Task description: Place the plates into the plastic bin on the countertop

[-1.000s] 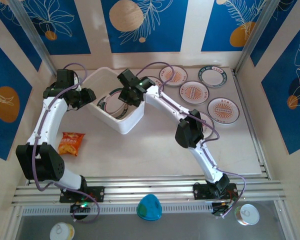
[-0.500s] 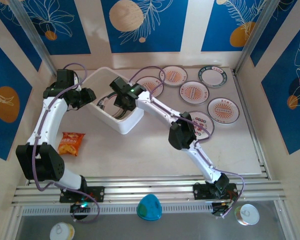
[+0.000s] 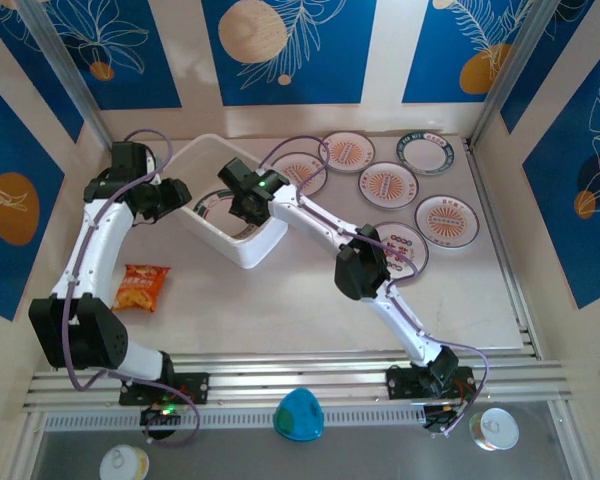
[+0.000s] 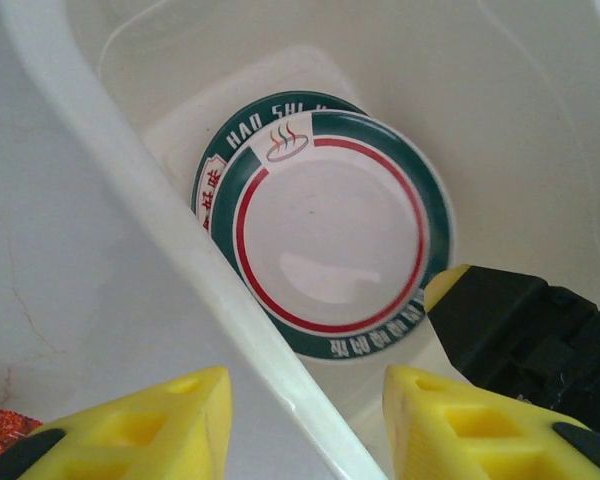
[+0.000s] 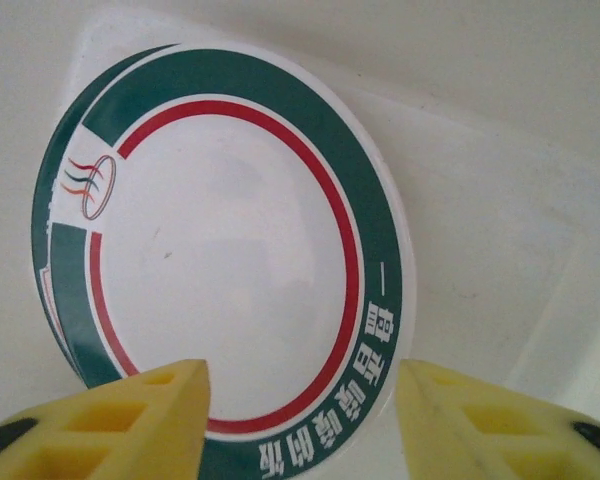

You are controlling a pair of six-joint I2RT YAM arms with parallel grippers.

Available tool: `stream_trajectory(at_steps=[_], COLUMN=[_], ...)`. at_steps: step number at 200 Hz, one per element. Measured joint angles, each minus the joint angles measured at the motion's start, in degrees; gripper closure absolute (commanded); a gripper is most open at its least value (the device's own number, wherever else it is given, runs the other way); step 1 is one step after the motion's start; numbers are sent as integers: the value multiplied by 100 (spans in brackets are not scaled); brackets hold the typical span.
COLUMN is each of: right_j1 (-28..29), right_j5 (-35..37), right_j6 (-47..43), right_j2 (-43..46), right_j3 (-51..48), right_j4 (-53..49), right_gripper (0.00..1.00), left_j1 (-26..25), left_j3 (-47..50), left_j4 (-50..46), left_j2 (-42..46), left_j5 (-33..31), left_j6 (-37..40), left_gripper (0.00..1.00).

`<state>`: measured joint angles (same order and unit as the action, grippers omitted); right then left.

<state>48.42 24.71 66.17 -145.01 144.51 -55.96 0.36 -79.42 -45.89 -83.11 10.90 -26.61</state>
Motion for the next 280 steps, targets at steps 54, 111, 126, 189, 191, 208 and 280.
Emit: stream_trajectory(at_steps=[54, 111, 126, 189, 191, 208, 280], right_j1=[28, 55, 28, -616, -658, -994, -3283], right_j5=[120, 190, 195, 164, 157, 31, -776], right_j6=[-485, -1440, -1602, -1696, -1685, -1556, -763], right_j2=[90, 1425, 1893, 4592, 4664, 5195, 6793], right_j3=[-28, -389, -522, -3517, -3630, -4524, -8371], right_j4=[96, 588, 627, 695, 695, 616, 321], right_gripper=[31, 31, 31, 34, 35, 37, 43], left_j1=[0, 42, 59, 66, 66, 66, 66], left_j3=[42, 42, 42, 42, 42, 42, 42], left_j4=[-31, -24, -17, -15, -15, -9, -7], left_j2=[57, 107, 107, 105, 105, 96, -11], left_j5=[-42, -28, 17, 155, 155, 205, 262], left_j6=[11, 20, 20, 20, 20, 17, 17], left_gripper=[52, 49, 48, 44, 44, 44, 44])
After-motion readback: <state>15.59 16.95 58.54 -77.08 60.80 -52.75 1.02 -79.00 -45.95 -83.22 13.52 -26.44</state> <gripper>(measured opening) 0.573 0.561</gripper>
